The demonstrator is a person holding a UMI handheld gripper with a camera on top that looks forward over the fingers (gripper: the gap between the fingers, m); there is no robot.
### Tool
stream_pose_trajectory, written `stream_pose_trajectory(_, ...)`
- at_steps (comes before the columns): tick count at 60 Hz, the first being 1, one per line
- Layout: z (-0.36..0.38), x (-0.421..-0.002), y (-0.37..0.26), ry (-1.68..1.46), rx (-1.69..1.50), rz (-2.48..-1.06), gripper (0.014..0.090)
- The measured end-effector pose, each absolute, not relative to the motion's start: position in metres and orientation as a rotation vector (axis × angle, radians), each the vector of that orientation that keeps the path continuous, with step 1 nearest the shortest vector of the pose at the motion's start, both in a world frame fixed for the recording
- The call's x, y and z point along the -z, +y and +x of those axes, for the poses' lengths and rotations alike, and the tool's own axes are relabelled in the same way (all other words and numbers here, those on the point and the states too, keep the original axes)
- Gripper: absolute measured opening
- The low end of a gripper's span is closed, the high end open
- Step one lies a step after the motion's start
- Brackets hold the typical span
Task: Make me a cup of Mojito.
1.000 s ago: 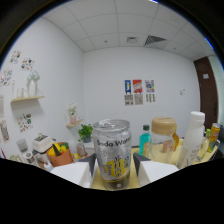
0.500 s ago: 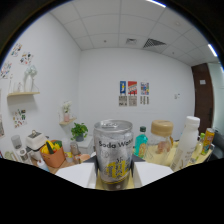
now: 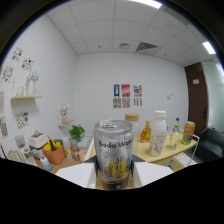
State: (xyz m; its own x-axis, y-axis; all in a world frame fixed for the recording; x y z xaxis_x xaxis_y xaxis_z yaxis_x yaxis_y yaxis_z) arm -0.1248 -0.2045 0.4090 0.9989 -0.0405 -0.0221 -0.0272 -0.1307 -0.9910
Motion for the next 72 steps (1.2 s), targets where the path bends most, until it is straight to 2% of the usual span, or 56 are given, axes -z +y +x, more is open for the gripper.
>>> stream_pose_trajectory(10, -0.102, -0.360, -0.232, 0.086, 0.024, -1.758, 0.0509)
stream_pose_trajectory(28, -0.068, -0.253, -0.239, 0.042, 0.040, -1.833, 0.0507)
stream_pose_trajectory(41, -0.058, -0.199, -0.236, 0.110, -0.120, -1.888, 0.0508)
stream_pose_trajectory(58, -0.047, -0.193, -0.231, 0.425, -0.525, -1.860, 0.0509)
stream_pose_trajectory(72, -0.047, -0.222, -0.226, 0.724, -0.995, -1.688, 0.0509)
